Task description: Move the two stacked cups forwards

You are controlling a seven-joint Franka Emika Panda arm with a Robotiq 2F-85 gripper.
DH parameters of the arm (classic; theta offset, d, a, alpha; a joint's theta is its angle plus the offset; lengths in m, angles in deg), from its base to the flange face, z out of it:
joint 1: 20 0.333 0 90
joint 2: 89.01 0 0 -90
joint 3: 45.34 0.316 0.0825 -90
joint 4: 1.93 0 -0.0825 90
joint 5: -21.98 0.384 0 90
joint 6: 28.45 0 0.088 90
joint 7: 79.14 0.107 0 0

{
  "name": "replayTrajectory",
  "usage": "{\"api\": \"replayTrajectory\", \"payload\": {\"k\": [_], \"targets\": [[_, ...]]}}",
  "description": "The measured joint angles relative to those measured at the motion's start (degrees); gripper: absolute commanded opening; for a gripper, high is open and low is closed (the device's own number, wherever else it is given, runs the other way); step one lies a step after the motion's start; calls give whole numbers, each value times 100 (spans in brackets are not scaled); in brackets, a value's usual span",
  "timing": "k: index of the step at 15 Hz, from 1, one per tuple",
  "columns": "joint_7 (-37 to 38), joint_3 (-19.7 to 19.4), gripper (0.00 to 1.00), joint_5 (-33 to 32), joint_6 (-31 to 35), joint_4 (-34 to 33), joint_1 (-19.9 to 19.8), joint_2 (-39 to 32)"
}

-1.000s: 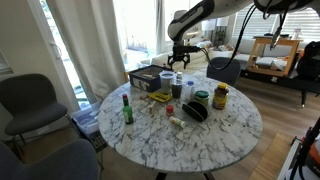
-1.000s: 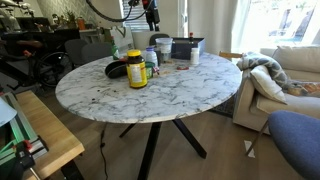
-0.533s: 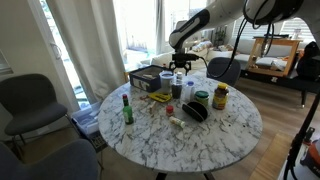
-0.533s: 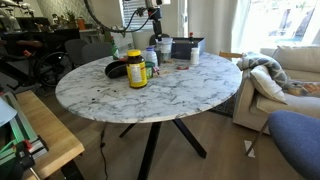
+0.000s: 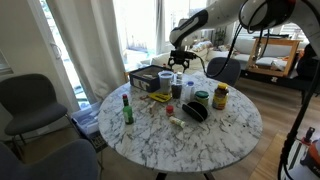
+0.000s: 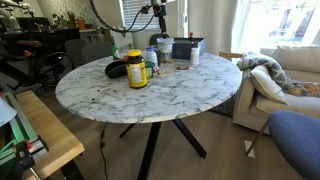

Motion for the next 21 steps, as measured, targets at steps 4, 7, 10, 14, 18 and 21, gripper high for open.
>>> {"api": "replayTrajectory", "payload": {"k": [4,7,10,14,18,21], "targets": [[30,22,99,135,-3,-100,-50,-34],[47,136,70,318,-11,-101,-41,-152],[216,165,43,380,-10,-161,-15,-287],[525,140,12,386,-9,-371,-30,-449],[729,114,0,386,-7,-534,-51,-521],[805,112,1,386,-6,-606,-49,-548]]}}
